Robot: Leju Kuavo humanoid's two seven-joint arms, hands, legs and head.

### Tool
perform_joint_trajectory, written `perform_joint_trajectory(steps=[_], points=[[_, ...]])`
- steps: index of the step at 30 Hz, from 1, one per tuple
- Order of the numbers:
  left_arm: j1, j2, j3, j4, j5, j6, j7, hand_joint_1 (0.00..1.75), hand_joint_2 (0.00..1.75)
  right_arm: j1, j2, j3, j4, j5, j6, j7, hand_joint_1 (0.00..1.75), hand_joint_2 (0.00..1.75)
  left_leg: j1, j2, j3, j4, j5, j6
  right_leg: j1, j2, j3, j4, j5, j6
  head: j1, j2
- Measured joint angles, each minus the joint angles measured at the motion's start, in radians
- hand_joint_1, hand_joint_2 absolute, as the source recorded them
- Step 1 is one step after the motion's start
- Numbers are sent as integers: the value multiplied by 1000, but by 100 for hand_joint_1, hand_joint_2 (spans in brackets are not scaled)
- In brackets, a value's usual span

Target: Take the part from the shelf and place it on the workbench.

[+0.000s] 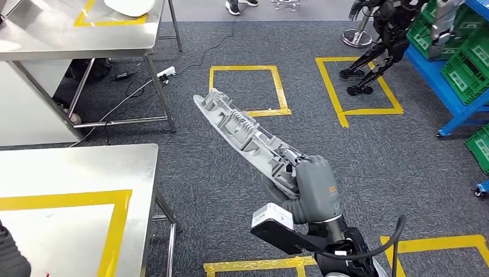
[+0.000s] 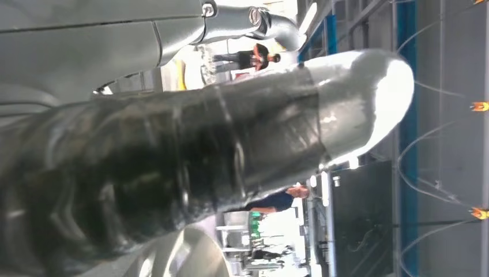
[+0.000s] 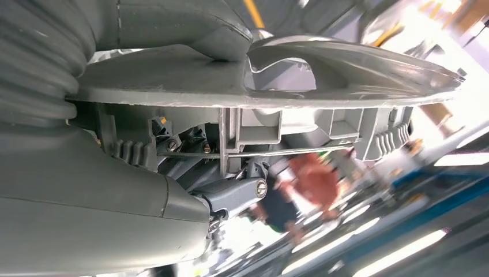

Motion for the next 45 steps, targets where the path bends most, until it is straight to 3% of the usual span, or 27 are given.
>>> perform_joint_trajectory(steps=[2,4,6,7,8,10,12,14,15,17,19,21,22,23,25,27,30,32,34,35,37,39,41,43,45], points=[[-18,4,5,-19,-6,-37,39,0,0,-33,11,19,23,-15,23,-15,175,175,3,-24,-1,-4,6,11,-6,41,-26,56,-38,8,6,0],[-49,9,16,-37,-7,-87,73,0,0,-65,25,40,59,-30,42,-32,175,175,1,-50,-5,-5,10,17,-7,92,-84,180,-96,8,19,0],[-80,13,31,-54,-5,-143,117,0,0,-89,42,60,101,-43,54,-49,175,175,-4,-81,-9,-4,14,22,-6,108,-130,268,-114,2,27,0],[-97,16,41,-62,-2,-169,144,0,0,-102,51,69,122,-49,59,-57,175,175,-5,-97,-11,-3,16,23,-4,112,-132,263,-97,-4,29,0],[-117,19,50,-70,5,-192,170,0,0,-117,62,78,143,-54,63,-64,175,175,-6,-112,-12,-3,18,23,-2,119,-118,223,-65,-11,31,0],[-166,28,72,-83,37,-231,213,0,0,-154,85,97,188,-63,75,-76,175,175,-7,-140,-16,-3,24,18,3,162,-68,100,-2,-30,33,0],[-222,39,97,-92,94,-267,242,0,0,-195,108,113,235,-69,86,-85,175,175,0,-164,-27,-3,34,6,8,200,-32,22,19,-45,32,0],[-278,51,124,-95,174,-302,265,0,0,-238,134,130,282,-73,99,-92,175,175,9,-187,-38,-9,46,-11,13,192,-23,5,22,-54,35,0],[-303,57,138,-95,210,-316,272,0,0,-257,149,138,305,-74,104,-94,175,175,11,-183,-45,-10,51,-17,13,179,-21,-4,31,-56,37,0],[-348,70,166,-96,249,-331,280,0,0,-286,177,153,347,-76,109,-95,175,175,7,-134,-70,22,30,-24,10,153,-13,-29,47,-60,29,0],[-373,77,188,-96,262,-338,281,0,0,-300,195,164,381,-77,111,-97,175,175,5,-70,-119,125,-26,-29,10,126,-10,-39,52,-62,11,0],[-386,82,203,-94,277,-345,285,0,0,-306,205,174,410,-78,115,-97,175,175,9,-49,-159,216,-58,-38,11,97,-12,-39,51,-62,-3,0],[-393,85,209,-93,289,-349,289,0,0,-309,211,179,422,-79,119,-98,175,175,12,-42,-157,219,-50,-43,11,83,-13,-37,50,-61,-8,0],[-405,88,215,-92,305,-355,294,0,0,-314,217,186,436,-79,124,-100,175,175,16,-34,-137,187,-29,-47,10,69,-14,-35,48,-58,-12,0],[-441,95,227,-87,347,-369,312,0,0,-337,234,202,466,-73,136,-106,175,175,18,3,-67,74,13,-55,11,46,-17,-23,40,-47,-21,0],[-491,102,237,-80,386,-384,337,0,0,-369,257,220,504,-61,141,-114,175,175,14,26,-25,9,24,-45,17,29,-23,-6,29,-35,-23,0],[-566,107,245,-62,420,-405,372,0,0,-410,307,246,568,-45,142,-123,175,175,12,-1,-28,7,23,-20,18,6,-29,11,18,-24,-11,0],[-616,107,244,-44,428,-417,384,0,0,-440,345,266,623,-28,143,-129,175,175,14,-24,-31,6,28,-10,13,35,-51,65,-11,-17,-5,0],[-660,107,241,-23,430,-425,389,0,0,-470,380,285,684,-8,144,-136,175,175,14,-47,-35,6,31,-2,9,88,-105,184,-64,-13,4,0],[-679,106,238,-12,431,-429,391,0,0,-482,397,296,716,-1,145,-139,175,175,13,-60,-37,6,33,0,8,102,-135,246,-86,-13,9,0],[-717,105,228,9,437,-433,398,0,0,-502,436,318,782,-1,147,-143,175,175,9,-87,-40,6,35,3,10,113,-171,300,-89,-20,14,0],[-753,103,218,26,443,-435,405,0,0,-524,475,339,838,-19,145,-146,175,175,6,-114,-40,6,37,3,15,128,-145,216,-25,-37,17,0],[-777,101,208,39,445,-435,409,0,0,-548,504,359,882,-44,142,-145,175,175,9,-136,-41,3,43,-2,19,177,-91,85,32,-59,15,0],[-792,99,197,52,445,-436,412,0,0,-569,525,381,922,-74,140,-138,175,175,20,-155,-47,-4,52,-15,25,209,-58,20,44,-75,15,0],[-802,99,189,61,444,-437,413,0,0,-583,542,407,956,-109,135,-129,175,175,27,-176,-52,-14,64,-30,27,192,-46,-3,52,-82,22,0]])
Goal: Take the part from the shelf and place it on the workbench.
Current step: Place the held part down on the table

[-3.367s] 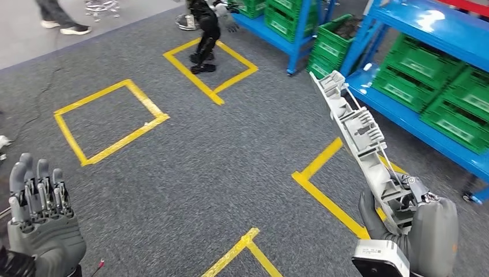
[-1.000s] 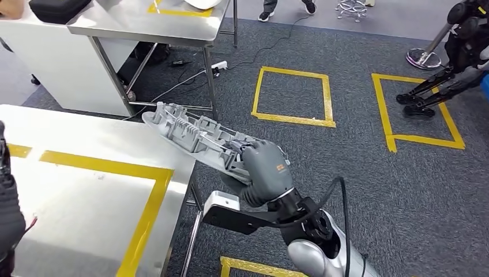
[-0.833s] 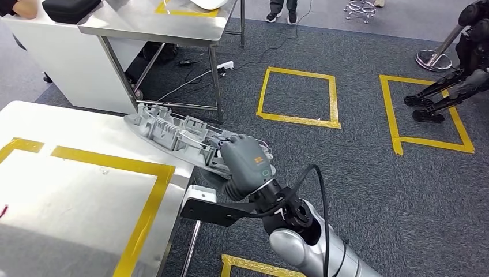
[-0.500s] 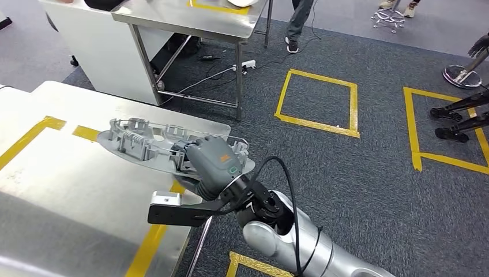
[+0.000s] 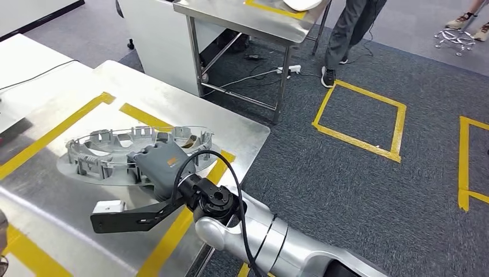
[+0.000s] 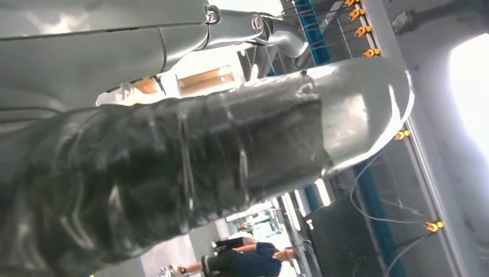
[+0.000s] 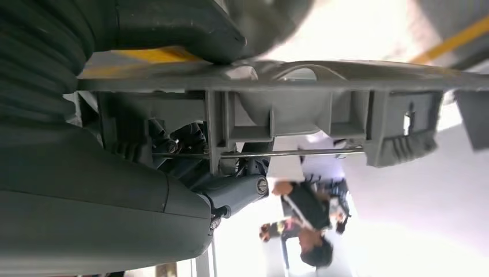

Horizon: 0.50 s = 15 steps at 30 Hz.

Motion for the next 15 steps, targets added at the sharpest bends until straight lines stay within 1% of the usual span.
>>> perform_joint_trajectory(steps=[1,2,3,4,5,6,7,8,9,10,11,12,13,14,15], points=[[-6,0,-3,4,-1,-1,0,0,0,-6,8,13,16,-15,-2,4,175,175,-2,5,-6,-2,1,-4,-3,-13,7,-16,9,0,1,0],[-13,0,-7,7,-1,-1,-1,0,0,-12,16,27,31,-30,-4,6,175,175,-5,25,-15,9,-7,-7,-6,-27,15,-34,18,0,-2,0],[-22,0,-11,12,-1,-2,-2,0,0,-18,23,41,46,-44,-3,7,175,175,-9,54,-32,41,-26,-10,-9,-42,22,-51,26,0,-8,0],[-28,-1,-15,17,-1,-3,-4,0,0,-22,28,56,61,-58,-1,8,175,175,-11,88,-57,92,-52,-12,-8,-55,26,-58,29,1,-16,0],[-33,-2,-20,23,0,-4,-5,0,0,-22,31,71,76,-74,2,7,175,175,-10,112,-84,153,-79,-16,-8,-69,26,-61,30,1,-25,0],[-35,-3,-25,29,0,-6,-7,0,0,-19,33,85,92,-89,4,7,175,175,-8,125,-108,205,-96,-21,-8,-83,25,-60,29,2,-30,0],[-37,-5,-30,35,0,-8,-9,0,0,-14,33,99,109,-102,4,7,175,175,-5,134,-118,230,-99,-27,-8,-97,24,-59,27,5,-35,0],[-41,-6,-35,40,0,-9,-10,0,0,-9,34,112,125,-114,2,6,175,175,-2,143,-110,220,-86,-33,-10,-110,22,-55,25,8,-38,0],[-46,-8,-40,45,0,-10,-11,0,0,-7,34,125,140,-122,0,5,175,175,1,155,-82,176,-63,-39,-13,-121,20,-48,21,14,-41,0],[-51,-10,-45,49,0,-10,-12,0,0,-7,35,138,154,-129,0,4,175,175,3,177,-45,115,-43,-47,-15,-132,17,-36,14,22,-45,0],[-57,-12,-51,53,0,-10,-13,0,0,-9,36,148,166,-134,2,5,175,175,2,197,-9,62,-31,-48,-15,-140,12,-22,6,32,-51,0],[-62,-14,-55,58,0,-11,-15,0,0,-11,37,157,178,-142,8,8,175,175,-1,211,15,29,-29,-41,-14,-148,8,-9,-3,41,-56,0],[-66,-17,-60,62,1,-11,-17,0,0,-12,38,164,190,-150,17,11,175,175,-4,217,25,16,-35,-31,-12,-154,4,0,-11,48,-57,0],[-70,-20,-64,66,2,-12,-19,0,0,-13,38,170,204,-161,27,16,175,175,-7,208,28,18,-38,-16,-10,-162,4,4,-16,52,-55,0],[-72,-23,-68,69,4,-13,-23,0,0,-13,39,175,220,-174,36,20,175,175,-8,194,26,20,-38,-4,-11,-171,6,6,-19,56,-48,0]])
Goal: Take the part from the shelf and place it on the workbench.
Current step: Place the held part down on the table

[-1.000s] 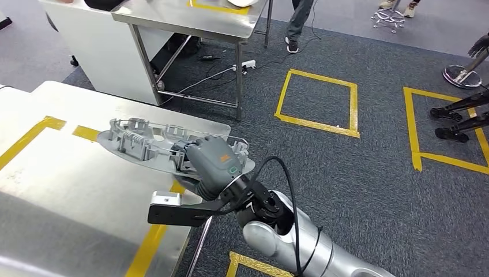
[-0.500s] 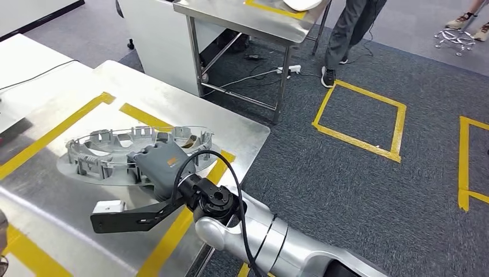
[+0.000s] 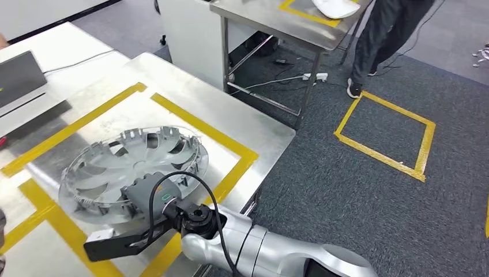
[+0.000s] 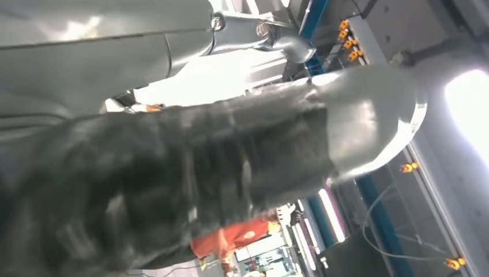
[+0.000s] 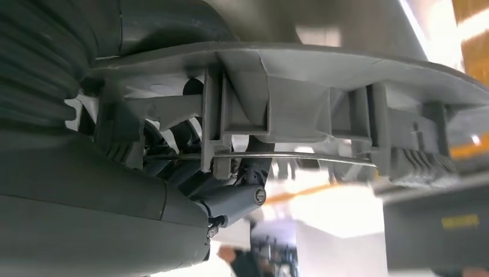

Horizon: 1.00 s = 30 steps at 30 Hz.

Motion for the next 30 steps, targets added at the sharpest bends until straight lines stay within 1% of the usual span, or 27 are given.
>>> perform_joint_trajectory(steps=[1,2,3,4,5,6,7,8,9,10,11,12,13,14,16,17,18,20,21,22,23,24,25,26,27,28,30], points=[[-4,-3,-4,3,2,-2,-3,0,0,0,0,4,18,-13,7,1,175,175,0,-11,0,0,1,7,-3,4,-2,5,-7,6,5,0],[-9,-6,-7,6,5,-4,-6,0,0,-1,1,7,36,-24,11,-1,175,175,0,-23,-1,-1,3,14,-6,18,-8,23,-22,11,11,0],[-15,-9,-11,9,7,-5,-7,0,0,-1,1,10,54,-32,13,-5,175,175,1,-34,-1,-2,6,19,-9,40,-24,60,-45,16,15,0],[-19,-12,-15,12,8,-6,-8,0,0,-2,0,13,70,-36,13,-9,175,175,0,-44,-2,-3,9,24,-11,66,-49,115,-75,20,20,0],[-23,-15,-18,15,10,-7,-8,0,0,-2,-1,16,84,-38,13,-12,175,175,-1,-56,-4,-3,11,27,-11,82,-79,181,-105,20,25,0],[-24,-18,-21,19,11,-7,-8,0,0,-2,-2,19,97,-39,13,-13,175,175,-3,-67,-5,-3,13,29,-11,89,-107,241,-125,19,28,0],[-24,-20,-24,22,12,-7,-8,0,0,-2,-3,23,108,-40,13,-13,175,175,-6,-79,-7,-3,14,31,-11,92,-126,277,-131,15,30,0],[-24,-22,-27,25,12,-7,-8,0,0,-1,-3,25,117,-42,14,-13,175,175,-8,-92,-9,-3,16,33,-9,95,-130,279,-119,9,31,0],[-25,-23,-29,27,12,-7,-9,0,0,-2,-3,28,125,-44,14,-12,175,175,-11,-106,-10,-3,19,34,-8,101,-114,242,-92,0,33,0],[-27,-25,-31,29,12,-7,-9,0,0,-4,-3,29,131,-48,16,-9,175,175,-13,-119,-12,-4,23,34,-5,114,-85,179,-59,-12,34,0],[-29,-26,-33,30,12,-8,-11,0,0,-6,-3,31,137,-54,19,-5,175,175,-13,-130,-14,-5,27,32,-2,139,-54,111,-33,-24,34,0],[-30,-27,-34,32,13,-9,-13,0,0,-9,-3,32,144,-64,24,-1,175,175,-13,-142,-15,-7,30,29,3,161,-29,56,-15,-35,32,0],[-31,-29,-36,33,14,-10,-16,0,0,-11,-3,32,153,-78,32,4,175,175,-11,-151,-16,-9,34,25,7,174,-14,22,-7,-42,31,0],[-32,-31,-38,34,14,-11,-19,0,0,-13,-3,33,165,-94,40,7,175,175,-9,-161,-17,-13,38,19,12,178,-9,9,-6,-46,29,0],[-33,-34,-41,36,15,-14,-23,0,0,-16,-2,33,190,-132,52,6,175,175,-7,-174,-20,-19,45,6,12,154,3,-6,6,-50,32,0],[-34,-34,-43,37,15,-16,-25,0,0,-17,-1,32,203,-150,57,5,175,175,-9,-162,-26,-14,40,2,10,144,12,-19,16,-50,32,0],[-35,-34,-45,38,15,-17,-26,0,0,-19,0,32,217,-168,64,6,175,175,-12,-138,-38,6,23,-1,7,135,19,-32,28,-53,28,0],[-34,-35,-50,39,15,-18,-29,0,0,-24,1,32,252,-195,86,21,89,175,-13,-82,-81,104,-40,-7,5,117,20,-45,43,-55,13,0],[-32,-36,-52,40,15,-18,-30,0,0,-25,0,32,272,-206,98,32,45,175,-11,-68,-102,163,-70,-10,5,108,16,-45,46,-57,6,0],[-30,-37,-54,41,15,-18,-31,0,0,-25,-1,32,293,-214,108,45,1,175,-8,-61,-116,205,-85,-14,5,100,12,-43,47,-55,2,0],[-29,-37,-56,42,15,-18,-32,0,0,-25,-2,32,313,-220,114,56,0,175,-6,-57,-115,215,-83,-17,5,92,8,-41,47,-54,-1,0],[-28,-37,-56,42,15,-18,-33,0,0,-27,-4,31,331,-223,117,67,0,175,-4,-53,-93,188,-65,-20,4,85,4,-37,46,-51,-4,0],[-27,-37,-57,42,15,-18,-34,0,0,-31,-4,30,346,-223,118,78,0,175,-1,-47,-57,132,-41,-24,3,79,1,-31,44,-46,-5,0],[-27,-37,-57,42,15,-18,-35,0,0,-37,-4,28,359,-221,118,88,0,175,-1,-42,-20,74,-27,-24,3,74,-3,-24,41,-41,-8,0],[-27,-37,-57,42,15,-18,-36,0,0,-44,-4,26,370,-217,117,100,0,175,-2,-40,13,25,-18,-19,4,72,-7,-15,37,-34,-9,0],[-26,-36,-56,41,15,-18,-37,0,0,-51,-3,25,379,-209,113,111,0,175,-4,-39,31,0,-19,-11,5,70,-11,-8,34,-27,-10,0],[-22,-35,-54,39,15,-17,-36,0,0,-60,-2,24,392,-196,86,124,0,175,-7,-45,39,-8,-19,9,7,68,-16,-2,32,-19,-5,0]])
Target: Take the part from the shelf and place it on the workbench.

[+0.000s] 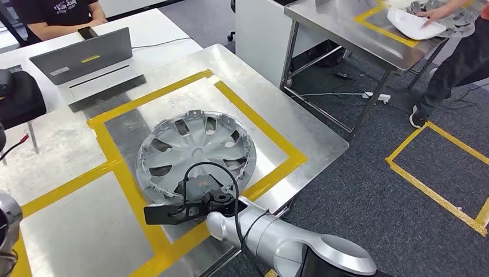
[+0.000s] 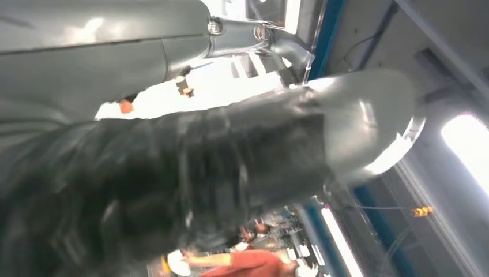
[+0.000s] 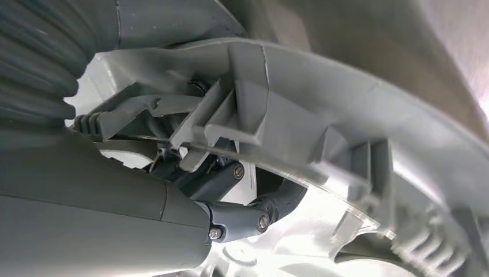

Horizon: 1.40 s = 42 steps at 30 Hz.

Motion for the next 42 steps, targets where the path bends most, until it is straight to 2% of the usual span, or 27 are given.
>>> perform_joint_trajectory(steps=[1,4,5,8,11,17,20,24,29,33,38,42], points=[[4,1,2,-2,-1,1,3,0,0,-2,0,-2,4,2,-23,-3,0,175,-1,-2,0,1,1,5,-1,-1,-3,-1,-2,-4,4,0],[22,5,9,-15,-15,9,23,0,0,-4,0,-23,4,-11,-105,-61,0,44,-4,-6,1,-1,3,11,-2,-1,-9,-4,-10,-24,15,0],[33,8,14,-22,-22,13,29,0,0,-2,1,-35,-3,-16,-131,-90,0,0,-5,-6,2,-1,3,13,-2,-1,-8,-5,-9,-26,18,0],[93,23,35,-55,-51,27,37,0,0,29,-14,-92,-74,-18,-185,-153,0,0,-8,-6,1,-1,3,19,-4,-1,-8,-9,-3,-32,23,0],[163,43,63,-98,-88,38,40,0,0,111,-65,-172,-230,-25,-195,-176,0,0,-10,-7,0,-1,3,23,-5,-1,-5,-11,6,-32,27,0],[280,79,106,-191,-248,43,88,0,0,296,-175,-333,-570,-81,-207,-225,0,0,-14,-7,-6,-1,3,26,-10,-1,3,-14,12,-11,32,0],[354,89,116,-245,-370,45,102,0,0,389,-232,-401,-716,-105,-218,-235,0,0,-16,-7,-6,-1,0,30,-12,-1,3,-16,8,6,33,0],[437,91,111,-275,-456,60,76,0,0,501,-297,-479,-857,-124,-232,-249,0,175,-16,-7,-6,-1,-2,31,-13,-1,4,-17,5,19,33,0],[472,91,92,-276,-493,80,60,0,0,562,-349,-535,-954,-134,-220,-226,0,175,-16,-6,-5,-2,-2,31,-13,0,4,-17,5,24,31,0],[489,91,77,-276,-539,102,51,0,0,598,-372,-565,-1003,-190,-213,-258,0,0,-15,-6,-4,-2,-1,31,-12,0,4,-15,5,24,31,0],[571,83,29,-277,-736,164,33,0,0,696,-394,-606,-1107,-353,-160,-427,0,0,-15,-6,-3,-3,-2,31,-12,0,4,-15,4,24,31,0],[630,68,-27,-276,-863,202,28,0,0,752,-408,-626,-1190,-385,-150,-486,0,0,-16,-5,-4,-3,-4,30,-13,0,5,-15,3,25,32,0]])
